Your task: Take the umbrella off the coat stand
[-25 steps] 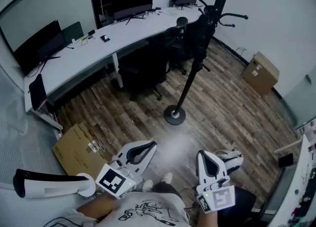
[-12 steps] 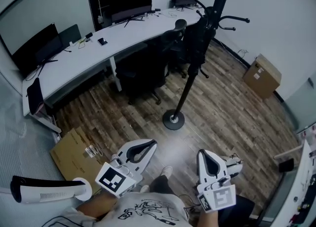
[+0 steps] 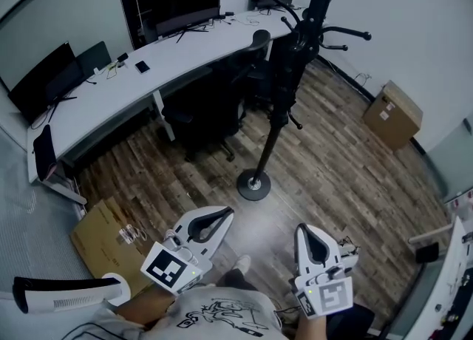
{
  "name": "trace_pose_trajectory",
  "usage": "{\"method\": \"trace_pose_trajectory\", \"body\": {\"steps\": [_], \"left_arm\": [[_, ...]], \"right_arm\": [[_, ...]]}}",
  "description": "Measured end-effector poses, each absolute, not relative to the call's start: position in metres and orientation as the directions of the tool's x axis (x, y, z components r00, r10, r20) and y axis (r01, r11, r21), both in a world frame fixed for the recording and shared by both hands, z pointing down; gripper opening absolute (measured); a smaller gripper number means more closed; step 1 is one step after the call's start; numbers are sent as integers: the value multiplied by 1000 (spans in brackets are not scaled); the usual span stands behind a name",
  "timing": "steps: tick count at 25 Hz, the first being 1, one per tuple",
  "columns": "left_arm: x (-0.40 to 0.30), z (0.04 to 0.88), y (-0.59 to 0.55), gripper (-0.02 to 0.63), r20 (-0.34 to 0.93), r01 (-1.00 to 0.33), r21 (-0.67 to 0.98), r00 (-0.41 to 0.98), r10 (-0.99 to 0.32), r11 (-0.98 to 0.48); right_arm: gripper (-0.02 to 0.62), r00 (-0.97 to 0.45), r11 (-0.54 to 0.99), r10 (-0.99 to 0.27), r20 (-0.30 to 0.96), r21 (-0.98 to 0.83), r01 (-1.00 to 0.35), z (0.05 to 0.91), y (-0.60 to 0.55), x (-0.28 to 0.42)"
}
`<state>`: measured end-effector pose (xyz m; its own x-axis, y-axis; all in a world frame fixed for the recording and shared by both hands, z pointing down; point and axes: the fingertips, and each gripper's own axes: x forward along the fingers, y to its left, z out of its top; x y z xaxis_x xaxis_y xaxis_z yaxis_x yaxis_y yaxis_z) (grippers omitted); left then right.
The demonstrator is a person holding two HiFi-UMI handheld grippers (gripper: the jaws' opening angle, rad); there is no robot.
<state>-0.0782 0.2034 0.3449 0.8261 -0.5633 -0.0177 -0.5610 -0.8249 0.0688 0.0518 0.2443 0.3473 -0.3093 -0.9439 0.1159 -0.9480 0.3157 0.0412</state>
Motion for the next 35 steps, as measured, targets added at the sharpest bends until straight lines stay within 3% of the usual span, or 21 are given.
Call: {"method": "trace_pose_trajectory", "body": {"steps": [17, 35], "left_arm": [[11, 338, 130, 29, -6, -596, 52, 802, -597, -801], [22, 354, 59, 30, 2, -607, 80, 793, -609, -790]], "right_arm": [[9, -331, 336, -937, 109, 30, -942, 349, 172, 146], [9, -335, 340, -933, 128, 16, -940, 363, 102, 160]]}}
